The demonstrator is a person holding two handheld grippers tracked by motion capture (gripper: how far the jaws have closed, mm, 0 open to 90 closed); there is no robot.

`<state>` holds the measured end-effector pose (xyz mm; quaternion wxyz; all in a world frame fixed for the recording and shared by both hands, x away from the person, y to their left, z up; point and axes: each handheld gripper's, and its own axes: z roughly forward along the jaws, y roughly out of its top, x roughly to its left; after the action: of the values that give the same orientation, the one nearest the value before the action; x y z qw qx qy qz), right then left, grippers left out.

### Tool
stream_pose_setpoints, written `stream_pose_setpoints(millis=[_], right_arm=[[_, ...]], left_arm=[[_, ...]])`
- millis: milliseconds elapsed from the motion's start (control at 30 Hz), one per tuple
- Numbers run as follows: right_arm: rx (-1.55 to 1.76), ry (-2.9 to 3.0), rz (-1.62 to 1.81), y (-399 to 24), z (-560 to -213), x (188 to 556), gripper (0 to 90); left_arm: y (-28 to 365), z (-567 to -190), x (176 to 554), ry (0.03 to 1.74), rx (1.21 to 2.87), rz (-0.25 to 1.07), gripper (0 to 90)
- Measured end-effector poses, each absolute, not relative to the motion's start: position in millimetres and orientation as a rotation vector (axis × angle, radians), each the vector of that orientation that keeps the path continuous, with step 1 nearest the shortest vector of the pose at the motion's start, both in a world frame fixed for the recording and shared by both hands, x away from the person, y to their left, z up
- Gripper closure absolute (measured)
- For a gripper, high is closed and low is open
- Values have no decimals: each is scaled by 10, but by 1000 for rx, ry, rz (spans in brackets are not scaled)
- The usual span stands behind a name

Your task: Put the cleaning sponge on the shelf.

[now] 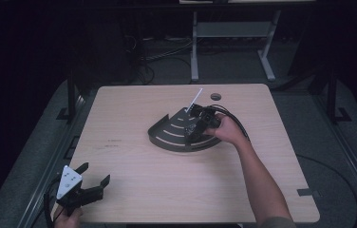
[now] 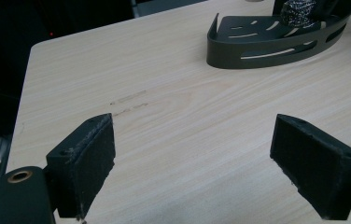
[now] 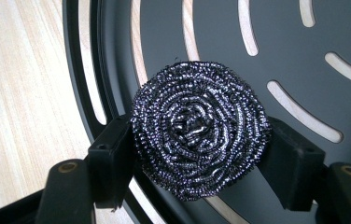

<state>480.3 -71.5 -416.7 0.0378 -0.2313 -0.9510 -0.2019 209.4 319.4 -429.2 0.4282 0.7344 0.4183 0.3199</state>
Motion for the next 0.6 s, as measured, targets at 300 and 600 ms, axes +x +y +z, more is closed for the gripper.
stream_pose_setpoints(millis=[300,600], right_arm=[[-732,-2906,-625,-721,-4224,4824,316],[-773,-2894,-646,-772,-4313,4843,314]], left_arm=[[3198,-4294,2095,1046,1833,799,133],[3194,-4297,2098,1046,1835,795,133]])
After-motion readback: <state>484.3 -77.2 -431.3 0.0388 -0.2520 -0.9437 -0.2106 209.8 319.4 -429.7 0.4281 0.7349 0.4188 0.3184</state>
